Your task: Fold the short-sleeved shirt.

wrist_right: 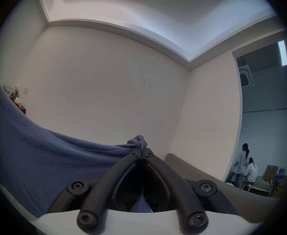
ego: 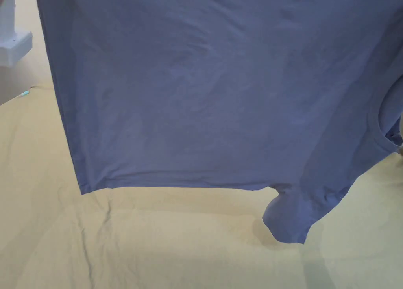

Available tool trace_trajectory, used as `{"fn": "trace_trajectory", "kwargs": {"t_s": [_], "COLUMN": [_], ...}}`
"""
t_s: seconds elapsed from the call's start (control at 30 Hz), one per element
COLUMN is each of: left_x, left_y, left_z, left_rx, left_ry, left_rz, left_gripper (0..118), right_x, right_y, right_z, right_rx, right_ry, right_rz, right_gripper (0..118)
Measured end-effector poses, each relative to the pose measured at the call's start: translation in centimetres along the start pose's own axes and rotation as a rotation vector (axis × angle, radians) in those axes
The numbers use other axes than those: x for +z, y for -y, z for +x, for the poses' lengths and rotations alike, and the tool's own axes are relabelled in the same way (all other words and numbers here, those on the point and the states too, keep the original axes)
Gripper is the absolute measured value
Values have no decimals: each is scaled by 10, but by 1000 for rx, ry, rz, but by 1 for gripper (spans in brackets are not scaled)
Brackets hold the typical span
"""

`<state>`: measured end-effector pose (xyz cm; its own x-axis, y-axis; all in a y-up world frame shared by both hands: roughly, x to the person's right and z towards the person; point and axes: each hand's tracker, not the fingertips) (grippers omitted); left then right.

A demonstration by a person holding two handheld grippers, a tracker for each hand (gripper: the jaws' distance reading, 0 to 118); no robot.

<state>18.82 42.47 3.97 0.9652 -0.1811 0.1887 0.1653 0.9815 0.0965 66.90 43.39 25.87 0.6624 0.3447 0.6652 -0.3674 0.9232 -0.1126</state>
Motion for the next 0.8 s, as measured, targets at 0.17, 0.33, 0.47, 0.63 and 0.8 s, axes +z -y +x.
{"fn": "trace_trajectory", "kwargs": {"t_s": [0.17,0.33,0.47,0.63,0.8], "left_x": [-42,-70,-81,-68,-22], "left_y": [32,78,118,184,257], "left_z": [20,36,45,50,49], "left_rx": [-53,-4,-21,-69,-138], "left_ry": [-12,12,34,71,130], "left_rz": [-38,-114,-194,-279,-376], "left_gripper": [0,0,0,0,0], "right_x": [-27,-49,-57,-31,49], "right_y": [27,81,123,193,256], "right_z": [-24,-50,-64,-79,-86], "right_rx": [-1,39,24,47,93], "right_ry": [-24,-59,-140,-214,-289], "right_rz": [-71,-143,-227,-314,-386], "right_gripper": [2,2,2,2,2]}}
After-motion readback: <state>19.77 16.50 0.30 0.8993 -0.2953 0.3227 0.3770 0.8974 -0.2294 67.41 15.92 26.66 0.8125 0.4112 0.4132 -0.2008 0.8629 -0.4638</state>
